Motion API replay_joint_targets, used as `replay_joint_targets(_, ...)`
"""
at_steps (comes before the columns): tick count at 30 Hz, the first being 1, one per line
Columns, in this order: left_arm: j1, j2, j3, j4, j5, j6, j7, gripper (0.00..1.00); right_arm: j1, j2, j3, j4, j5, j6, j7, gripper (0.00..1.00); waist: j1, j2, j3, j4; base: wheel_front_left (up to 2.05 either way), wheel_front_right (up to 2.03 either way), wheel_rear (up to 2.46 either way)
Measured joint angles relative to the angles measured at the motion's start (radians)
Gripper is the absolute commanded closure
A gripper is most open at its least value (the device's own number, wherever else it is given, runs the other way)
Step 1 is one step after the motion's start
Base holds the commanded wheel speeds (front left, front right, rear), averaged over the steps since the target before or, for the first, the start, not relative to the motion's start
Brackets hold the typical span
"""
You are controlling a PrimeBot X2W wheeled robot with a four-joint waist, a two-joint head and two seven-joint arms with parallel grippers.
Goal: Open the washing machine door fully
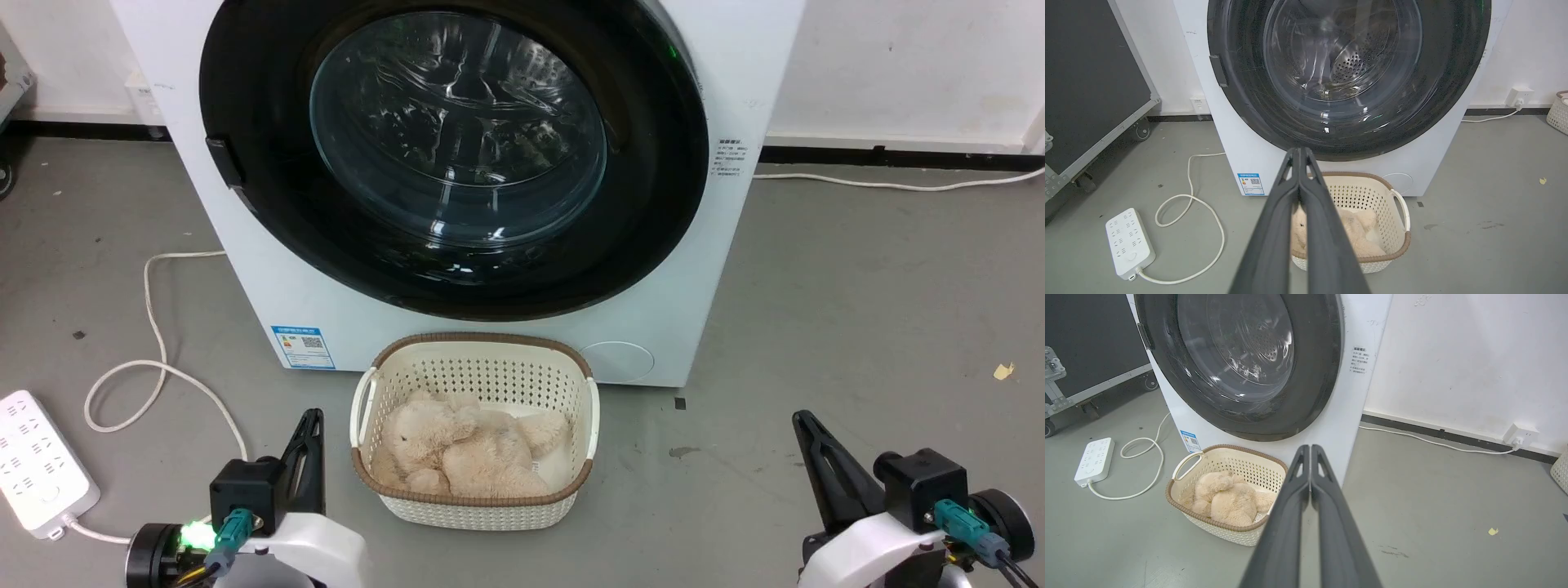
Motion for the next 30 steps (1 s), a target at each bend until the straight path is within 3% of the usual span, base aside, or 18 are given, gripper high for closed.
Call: replay_joint_targets(30, 0.000, 0.000, 0.000, 0.000, 0.000, 0.000, 0.000, 1.00, 0.000, 0.000, 0.000, 0.000, 0.000, 0.000, 0.000, 1.00, 0.0000, 0.0000, 0.000, 0.000, 0.00, 0.00, 0.00)
